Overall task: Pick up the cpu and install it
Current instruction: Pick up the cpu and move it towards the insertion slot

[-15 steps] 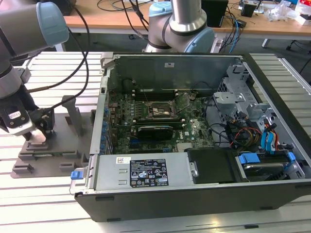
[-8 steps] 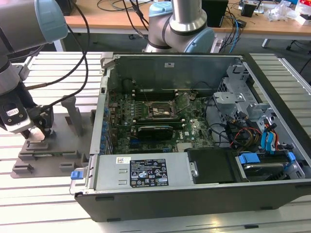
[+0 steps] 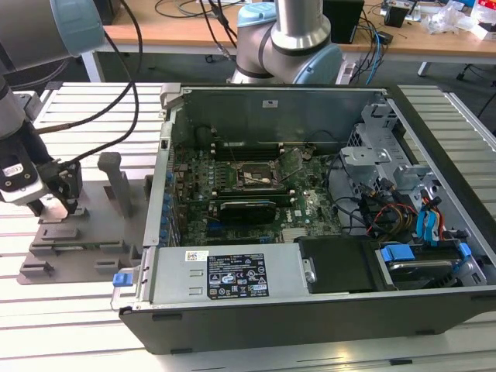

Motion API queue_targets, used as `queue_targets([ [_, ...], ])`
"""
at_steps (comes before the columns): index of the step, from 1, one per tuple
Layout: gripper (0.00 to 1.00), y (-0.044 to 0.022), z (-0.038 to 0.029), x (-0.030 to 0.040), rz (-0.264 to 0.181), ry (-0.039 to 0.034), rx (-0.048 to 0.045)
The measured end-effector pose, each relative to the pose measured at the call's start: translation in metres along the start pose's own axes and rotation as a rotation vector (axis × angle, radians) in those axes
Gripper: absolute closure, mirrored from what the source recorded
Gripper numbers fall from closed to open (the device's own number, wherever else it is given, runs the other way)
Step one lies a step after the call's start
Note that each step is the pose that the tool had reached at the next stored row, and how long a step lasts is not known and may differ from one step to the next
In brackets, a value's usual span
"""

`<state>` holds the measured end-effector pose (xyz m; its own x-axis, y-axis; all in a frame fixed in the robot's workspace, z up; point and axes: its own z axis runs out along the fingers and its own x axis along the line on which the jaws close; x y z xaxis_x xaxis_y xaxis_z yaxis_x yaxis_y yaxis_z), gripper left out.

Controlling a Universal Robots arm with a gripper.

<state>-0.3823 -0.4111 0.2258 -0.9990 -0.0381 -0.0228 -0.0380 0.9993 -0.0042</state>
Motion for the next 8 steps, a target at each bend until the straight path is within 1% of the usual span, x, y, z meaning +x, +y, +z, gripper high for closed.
queue_targets([
  [6,0.45,0.0000,-0.0058,-0.0001,0.000,0.0001,0.0001],
  [8,0.45,0.0000,-0.0098,-0.0002,0.000,0.0000,0.0000],
])
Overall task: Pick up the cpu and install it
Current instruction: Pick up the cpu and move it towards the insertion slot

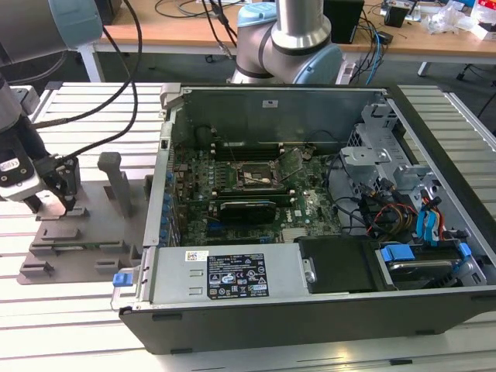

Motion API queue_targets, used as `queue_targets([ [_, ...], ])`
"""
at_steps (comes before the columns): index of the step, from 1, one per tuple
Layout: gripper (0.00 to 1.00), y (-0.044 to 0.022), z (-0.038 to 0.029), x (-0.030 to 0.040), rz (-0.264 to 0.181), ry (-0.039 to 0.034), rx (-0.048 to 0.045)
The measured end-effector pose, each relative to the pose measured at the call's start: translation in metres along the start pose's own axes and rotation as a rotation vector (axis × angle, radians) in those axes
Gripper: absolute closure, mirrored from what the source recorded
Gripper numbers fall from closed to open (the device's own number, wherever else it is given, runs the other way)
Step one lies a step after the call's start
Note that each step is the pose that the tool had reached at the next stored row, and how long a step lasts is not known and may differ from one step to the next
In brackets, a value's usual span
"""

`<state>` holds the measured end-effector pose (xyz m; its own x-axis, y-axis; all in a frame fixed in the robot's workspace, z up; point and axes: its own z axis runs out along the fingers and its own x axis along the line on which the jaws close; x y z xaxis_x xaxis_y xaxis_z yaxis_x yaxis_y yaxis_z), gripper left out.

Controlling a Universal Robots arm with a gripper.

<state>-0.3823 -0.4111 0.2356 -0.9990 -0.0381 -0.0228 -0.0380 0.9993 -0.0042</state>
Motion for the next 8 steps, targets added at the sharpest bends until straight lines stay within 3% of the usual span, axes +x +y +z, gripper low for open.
queue_targets([
  [8,0.45,-0.0001,-0.0156,-0.0004,0.000,0.0000,0.0000],
])
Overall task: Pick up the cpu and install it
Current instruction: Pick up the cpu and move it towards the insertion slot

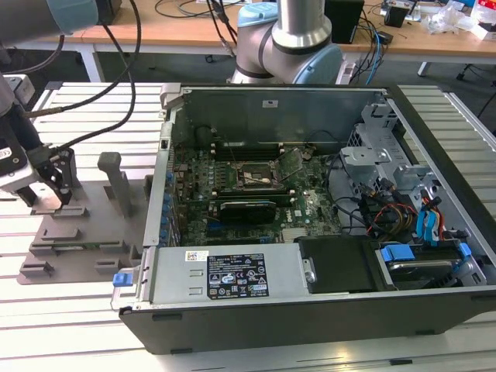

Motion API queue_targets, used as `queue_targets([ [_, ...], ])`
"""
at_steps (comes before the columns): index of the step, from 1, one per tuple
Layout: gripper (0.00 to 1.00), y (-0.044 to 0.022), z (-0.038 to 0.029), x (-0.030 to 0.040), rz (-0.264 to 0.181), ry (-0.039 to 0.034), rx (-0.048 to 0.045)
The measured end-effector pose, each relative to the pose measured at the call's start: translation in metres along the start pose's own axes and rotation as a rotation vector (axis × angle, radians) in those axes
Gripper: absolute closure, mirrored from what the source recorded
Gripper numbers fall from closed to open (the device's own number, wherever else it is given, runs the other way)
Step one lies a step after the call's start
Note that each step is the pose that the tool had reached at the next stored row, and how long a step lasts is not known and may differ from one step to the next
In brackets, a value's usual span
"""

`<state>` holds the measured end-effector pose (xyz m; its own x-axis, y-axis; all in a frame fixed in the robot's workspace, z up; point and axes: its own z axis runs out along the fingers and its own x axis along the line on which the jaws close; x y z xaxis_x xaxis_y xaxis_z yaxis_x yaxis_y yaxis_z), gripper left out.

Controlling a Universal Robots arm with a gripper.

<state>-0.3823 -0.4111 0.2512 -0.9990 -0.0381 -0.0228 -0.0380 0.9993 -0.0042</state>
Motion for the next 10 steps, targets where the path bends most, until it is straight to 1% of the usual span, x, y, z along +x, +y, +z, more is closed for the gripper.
queue_targets([
  [4,0.45,-0.0001,-0.0087,-0.0002,0.000,0.0000,0.0000],
  [10,0.45,-0.0001,-0.0153,-0.0004,0.000,0.0001,0.0000],
])
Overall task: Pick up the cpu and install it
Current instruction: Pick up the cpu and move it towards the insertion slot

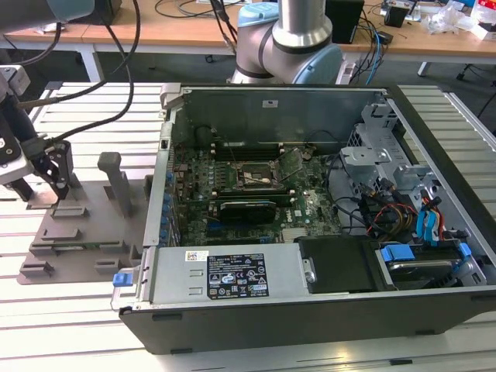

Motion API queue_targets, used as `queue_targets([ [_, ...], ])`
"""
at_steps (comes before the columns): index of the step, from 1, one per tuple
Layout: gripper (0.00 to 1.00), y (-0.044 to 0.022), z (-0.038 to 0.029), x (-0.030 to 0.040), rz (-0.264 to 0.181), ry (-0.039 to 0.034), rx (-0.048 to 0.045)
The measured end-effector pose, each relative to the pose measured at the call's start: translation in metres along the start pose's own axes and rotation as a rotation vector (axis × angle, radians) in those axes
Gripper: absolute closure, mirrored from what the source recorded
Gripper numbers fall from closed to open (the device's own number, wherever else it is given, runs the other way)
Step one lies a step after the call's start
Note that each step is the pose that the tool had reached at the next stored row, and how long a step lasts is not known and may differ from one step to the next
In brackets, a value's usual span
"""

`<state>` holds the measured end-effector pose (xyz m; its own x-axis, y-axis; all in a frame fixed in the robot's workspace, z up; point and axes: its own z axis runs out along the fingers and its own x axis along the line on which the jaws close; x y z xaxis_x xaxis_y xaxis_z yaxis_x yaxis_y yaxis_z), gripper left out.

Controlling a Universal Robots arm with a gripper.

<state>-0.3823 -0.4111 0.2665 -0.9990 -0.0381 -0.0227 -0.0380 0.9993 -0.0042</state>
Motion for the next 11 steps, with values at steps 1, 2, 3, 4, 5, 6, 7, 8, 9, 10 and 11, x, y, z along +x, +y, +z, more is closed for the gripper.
queue_targets([
  [1,0.45,0.0000,-0.0011,0.0000,0.000,-0.0001,0.0000],
  [2,0.45,0.0000,-0.0028,0.0000,0.000,0.0000,0.0000],
  [3,0.45,0.0000,-0.0039,-0.0001,0.000,0.0000,0.0000],
  [4,0.45,0.0000,-0.0047,-0.0001,0.000,-0.0001,0.0000],
  [5,0.45,0.0000,-0.0071,-0.0001,0.000,-0.0001,0.0000],
  [6,0.45,0.0000,-0.0086,-0.0002,0.000,0.0000,0.0000],
  [7,0.45,0.0000,-0.0094,-0.0002,0.000,-0.0001,0.0000],
  [8,0.45,0.0000,-0.0108,-0.0002,0.000,0.0000,0.0000],
  [9,0.45,0.0000,-0.0121,-0.0003,0.000,-0.0001,-0.0001],
  [10,0.45,0.0000,-0.0135,-0.0003,0.000,-0.0001,0.0000],
  [11,0.45,0.0000,-0.0143,-0.0003,0.000,-0.0001,-0.0001],
])
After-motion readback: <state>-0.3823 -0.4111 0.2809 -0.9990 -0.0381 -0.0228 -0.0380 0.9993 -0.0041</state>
